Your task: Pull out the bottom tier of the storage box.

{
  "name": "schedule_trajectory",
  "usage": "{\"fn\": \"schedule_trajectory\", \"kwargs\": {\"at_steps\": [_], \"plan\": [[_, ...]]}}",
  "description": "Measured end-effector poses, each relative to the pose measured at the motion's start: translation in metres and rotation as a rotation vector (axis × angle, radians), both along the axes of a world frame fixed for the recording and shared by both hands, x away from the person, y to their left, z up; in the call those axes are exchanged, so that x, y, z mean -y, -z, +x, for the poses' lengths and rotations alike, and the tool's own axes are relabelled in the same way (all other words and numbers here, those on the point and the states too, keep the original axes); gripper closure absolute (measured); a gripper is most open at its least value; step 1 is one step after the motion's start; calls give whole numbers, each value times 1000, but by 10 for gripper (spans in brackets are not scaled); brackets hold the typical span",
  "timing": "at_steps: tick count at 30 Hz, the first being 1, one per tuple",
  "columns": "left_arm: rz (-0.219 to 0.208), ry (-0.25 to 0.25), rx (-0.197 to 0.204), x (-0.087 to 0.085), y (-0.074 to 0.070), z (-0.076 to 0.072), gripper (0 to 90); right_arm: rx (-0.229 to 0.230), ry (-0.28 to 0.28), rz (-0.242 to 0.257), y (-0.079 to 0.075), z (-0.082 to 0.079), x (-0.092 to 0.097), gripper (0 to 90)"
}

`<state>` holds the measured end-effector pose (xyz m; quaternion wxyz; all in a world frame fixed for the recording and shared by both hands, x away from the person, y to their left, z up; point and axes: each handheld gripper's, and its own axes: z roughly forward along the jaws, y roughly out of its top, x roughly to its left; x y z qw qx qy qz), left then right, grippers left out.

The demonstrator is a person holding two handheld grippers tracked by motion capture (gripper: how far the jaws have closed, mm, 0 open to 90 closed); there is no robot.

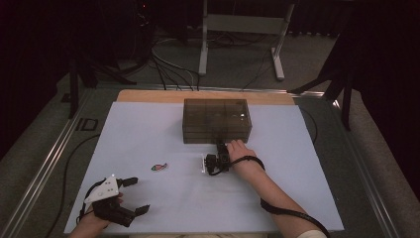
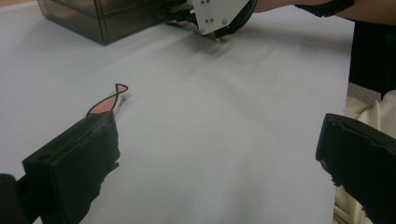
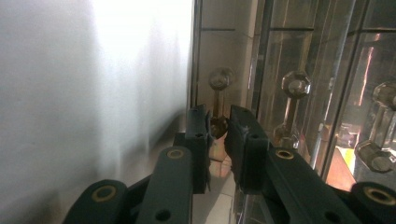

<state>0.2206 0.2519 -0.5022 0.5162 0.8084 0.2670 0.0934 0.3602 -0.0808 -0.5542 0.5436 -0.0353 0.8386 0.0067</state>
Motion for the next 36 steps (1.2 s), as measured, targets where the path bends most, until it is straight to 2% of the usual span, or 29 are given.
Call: {"fn": "schedule_trajectory", "kwargs": {"at_steps": [11, 21, 36], "plan": [[-2, -1, -2, 0, 0, 0, 0, -33, -5, -10, -5, 0, 0, 792], [-1, -2, -2, -1, 0, 0, 0, -32, -20, -9, -10, -3, 1, 794], [0, -3, -1, -1, 0, -1, 0, -53, -37, -21, -13, -19, 3, 792]]}}
